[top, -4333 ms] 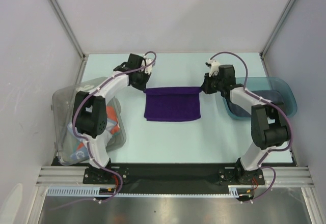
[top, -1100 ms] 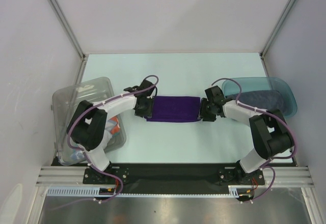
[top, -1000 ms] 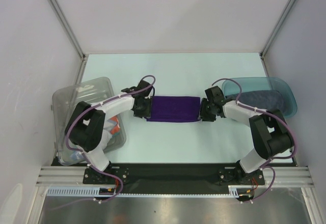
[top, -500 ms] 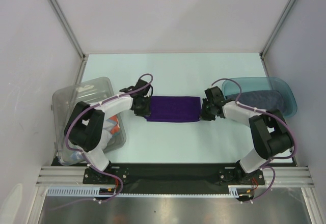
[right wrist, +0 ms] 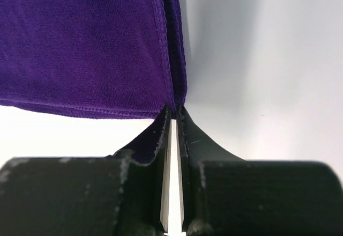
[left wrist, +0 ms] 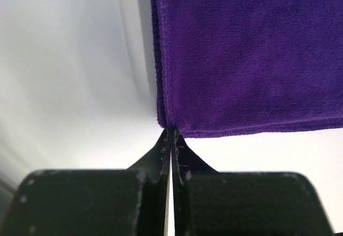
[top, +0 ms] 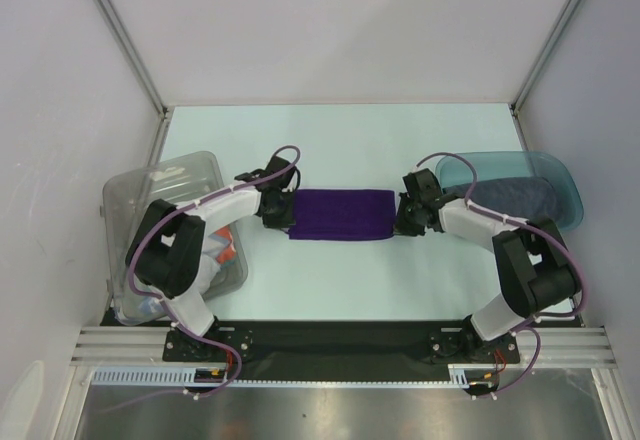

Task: Fold and stack the towels
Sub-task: Fold the towel

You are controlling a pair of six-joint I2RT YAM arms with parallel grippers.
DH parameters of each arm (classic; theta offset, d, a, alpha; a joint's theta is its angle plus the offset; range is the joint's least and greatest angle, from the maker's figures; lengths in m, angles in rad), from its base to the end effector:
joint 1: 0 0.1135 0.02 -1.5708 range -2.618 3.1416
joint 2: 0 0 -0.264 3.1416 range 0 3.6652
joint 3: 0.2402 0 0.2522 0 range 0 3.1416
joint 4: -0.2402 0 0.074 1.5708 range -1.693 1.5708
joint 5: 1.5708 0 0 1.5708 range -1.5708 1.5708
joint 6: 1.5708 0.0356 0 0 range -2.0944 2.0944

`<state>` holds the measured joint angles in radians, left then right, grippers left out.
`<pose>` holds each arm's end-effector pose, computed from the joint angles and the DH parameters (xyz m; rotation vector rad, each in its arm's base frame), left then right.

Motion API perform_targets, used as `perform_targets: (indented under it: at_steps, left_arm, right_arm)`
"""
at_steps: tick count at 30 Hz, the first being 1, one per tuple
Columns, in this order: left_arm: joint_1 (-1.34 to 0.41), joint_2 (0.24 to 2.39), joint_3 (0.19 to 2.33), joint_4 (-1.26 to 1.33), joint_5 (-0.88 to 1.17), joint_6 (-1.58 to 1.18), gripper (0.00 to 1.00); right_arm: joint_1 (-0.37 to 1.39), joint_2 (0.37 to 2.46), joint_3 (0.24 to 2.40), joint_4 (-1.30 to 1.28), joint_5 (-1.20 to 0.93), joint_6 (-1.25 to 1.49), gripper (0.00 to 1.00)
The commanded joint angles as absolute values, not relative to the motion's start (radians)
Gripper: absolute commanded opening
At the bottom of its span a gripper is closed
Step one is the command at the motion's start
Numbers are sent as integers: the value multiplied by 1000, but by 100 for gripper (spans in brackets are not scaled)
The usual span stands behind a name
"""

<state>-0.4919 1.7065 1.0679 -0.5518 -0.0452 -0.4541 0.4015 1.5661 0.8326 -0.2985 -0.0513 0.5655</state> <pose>0.2906 -0.1539 0.1755 0.0404 2.7763 -0.1877 0.2728 0.1178 0.1640 0.1991 2.6520 0.4018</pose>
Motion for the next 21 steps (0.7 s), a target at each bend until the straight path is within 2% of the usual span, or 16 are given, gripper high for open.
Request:
perform_targets:
  at_steps: [1,11,13,14,17,20,21]
  left_arm:
    - [-486,1648,1104,-590,-57,-457,0]
    - [-488,1614,1035,-558,-26,-448,0]
    - [-488,1621,1022,-548,-15,-449,0]
    - [-488,1623,1022,-545,-15,-449,0]
    - [-489,1628,1023,-538,-20,-457,0]
    - [-488,1614,1028,-528,-12,-466,17]
    - [-488,1611,1032,-528,-14,-469,26]
  right_arm:
    - [396,1522,867,-339,-2,549,0]
    - [380,1508,830,-313,-21,542,0]
    - [382,1508,839,-331,-14,537,11]
    - [382,1505,841,-348,-5,543,22]
    - [379,1480,836,-345,0,552,30]
    - [379,1474,842,-344,0,560,31]
    - [380,1476,842,-342,0,561,30]
